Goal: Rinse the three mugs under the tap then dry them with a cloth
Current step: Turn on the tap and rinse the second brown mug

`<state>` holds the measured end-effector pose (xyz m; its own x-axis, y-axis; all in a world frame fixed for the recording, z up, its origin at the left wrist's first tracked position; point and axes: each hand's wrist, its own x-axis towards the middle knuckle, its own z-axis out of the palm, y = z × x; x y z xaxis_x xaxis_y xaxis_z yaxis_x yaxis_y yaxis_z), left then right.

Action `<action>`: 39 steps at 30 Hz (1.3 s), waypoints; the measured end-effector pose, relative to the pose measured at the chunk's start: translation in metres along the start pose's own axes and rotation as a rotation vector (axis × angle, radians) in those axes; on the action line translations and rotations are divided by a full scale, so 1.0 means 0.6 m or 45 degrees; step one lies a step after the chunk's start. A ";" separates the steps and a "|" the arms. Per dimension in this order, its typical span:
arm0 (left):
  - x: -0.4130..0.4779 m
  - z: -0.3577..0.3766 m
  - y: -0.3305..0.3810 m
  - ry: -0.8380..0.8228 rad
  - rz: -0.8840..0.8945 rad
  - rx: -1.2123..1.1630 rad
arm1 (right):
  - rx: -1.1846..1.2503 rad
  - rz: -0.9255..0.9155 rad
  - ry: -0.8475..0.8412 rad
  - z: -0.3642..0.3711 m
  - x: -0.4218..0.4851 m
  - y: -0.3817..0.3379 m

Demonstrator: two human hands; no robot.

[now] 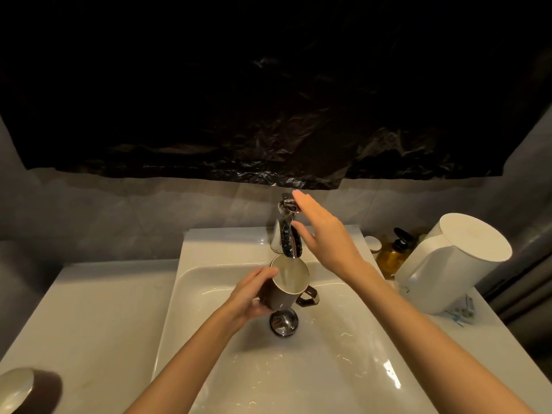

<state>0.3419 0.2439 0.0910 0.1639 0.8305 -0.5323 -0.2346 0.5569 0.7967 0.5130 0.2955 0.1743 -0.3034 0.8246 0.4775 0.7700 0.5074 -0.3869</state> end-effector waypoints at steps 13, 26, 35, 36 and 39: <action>0.009 -0.005 0.010 0.151 0.193 0.701 | -0.753 -0.587 -0.918 0.095 -0.116 0.013; 0.016 -0.017 0.004 0.212 0.261 0.402 | -0.800 -0.347 -0.918 0.123 -0.100 -0.016; 0.025 -0.008 -0.006 0.289 0.305 0.361 | -0.984 -0.328 -0.911 0.121 -0.104 -0.004; 0.028 -0.006 -0.006 0.302 0.290 0.337 | -0.977 -0.305 -0.990 0.119 -0.102 -0.015; 0.030 -0.008 -0.002 0.335 0.201 0.311 | -0.823 -0.358 -1.187 0.120 -0.108 -0.030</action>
<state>0.3407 0.2582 0.0788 -0.1148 0.8967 -0.4275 0.0031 0.4307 0.9025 0.4785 0.2509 0.0934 -0.5966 0.7039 -0.3855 0.6710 0.7010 0.2417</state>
